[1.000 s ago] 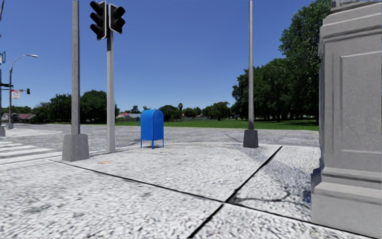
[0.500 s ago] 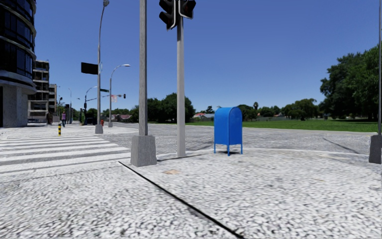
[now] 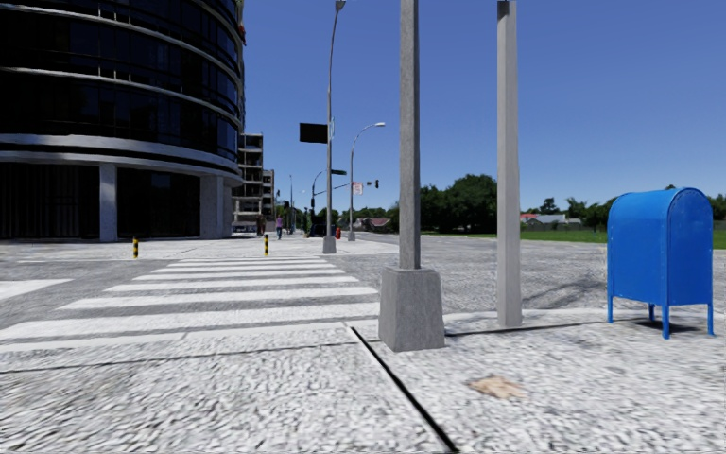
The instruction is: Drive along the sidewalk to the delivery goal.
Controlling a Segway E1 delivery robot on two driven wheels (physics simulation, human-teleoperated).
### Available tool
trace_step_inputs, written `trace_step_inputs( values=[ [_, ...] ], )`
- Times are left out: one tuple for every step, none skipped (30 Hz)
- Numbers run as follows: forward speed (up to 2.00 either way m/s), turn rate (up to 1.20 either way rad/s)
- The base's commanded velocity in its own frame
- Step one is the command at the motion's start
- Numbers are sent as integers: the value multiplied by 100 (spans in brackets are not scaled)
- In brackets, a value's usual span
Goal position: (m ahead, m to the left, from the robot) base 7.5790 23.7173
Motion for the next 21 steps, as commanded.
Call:
trace_step_inputs(
  values=[
    [200, 84],
    [200, 84],
    [200, 84],
    [200, 84],
    [200, 84],
    [200, 84],
    [200, 84],
    [200, 84],
    [200, 84],
    [200, 84],
    [200, 73],
    [200, 73],
    [200, 0],
    [200, 0],
    [200, 0],
    [200, 0],
    [200, 0],
    [200, 0],
    [200, 0],
    [200, 0],
    [200, 0]
  ],
)
